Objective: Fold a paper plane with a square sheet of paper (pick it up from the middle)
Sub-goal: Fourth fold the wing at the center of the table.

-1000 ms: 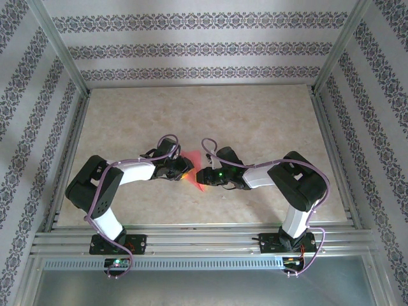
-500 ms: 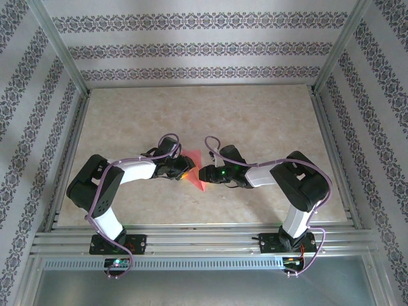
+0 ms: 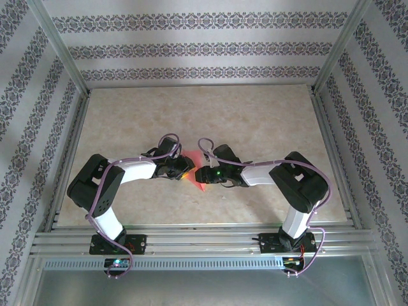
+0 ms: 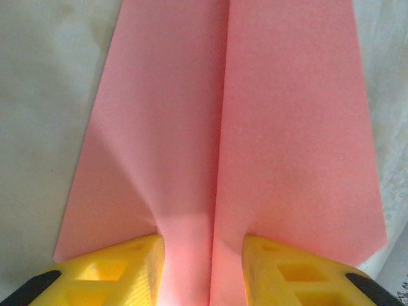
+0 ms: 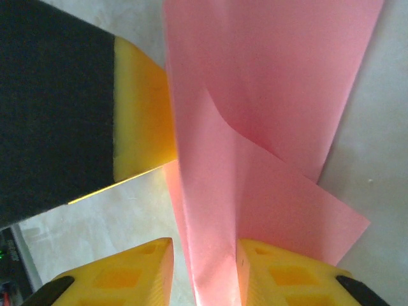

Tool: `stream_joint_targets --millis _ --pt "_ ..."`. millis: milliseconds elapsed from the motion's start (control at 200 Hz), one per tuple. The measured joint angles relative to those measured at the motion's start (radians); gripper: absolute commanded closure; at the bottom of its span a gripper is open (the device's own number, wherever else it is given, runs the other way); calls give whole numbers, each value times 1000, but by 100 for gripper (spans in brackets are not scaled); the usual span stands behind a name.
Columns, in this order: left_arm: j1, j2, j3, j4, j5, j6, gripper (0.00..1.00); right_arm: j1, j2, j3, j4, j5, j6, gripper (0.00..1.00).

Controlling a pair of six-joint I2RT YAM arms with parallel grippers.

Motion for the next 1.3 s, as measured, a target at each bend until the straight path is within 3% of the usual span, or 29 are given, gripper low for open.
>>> stream_joint_targets --millis 355,774,1299 --pt "0 0 0 14 11 1 52 26 0 31 -77 92 -26 74" --pt "0 0 0 15 15 3 52 25 14 36 -76 94 -18 86" --pt "0 -3 0 15 14 3 53 -47 50 -25 97 -53 62 93"
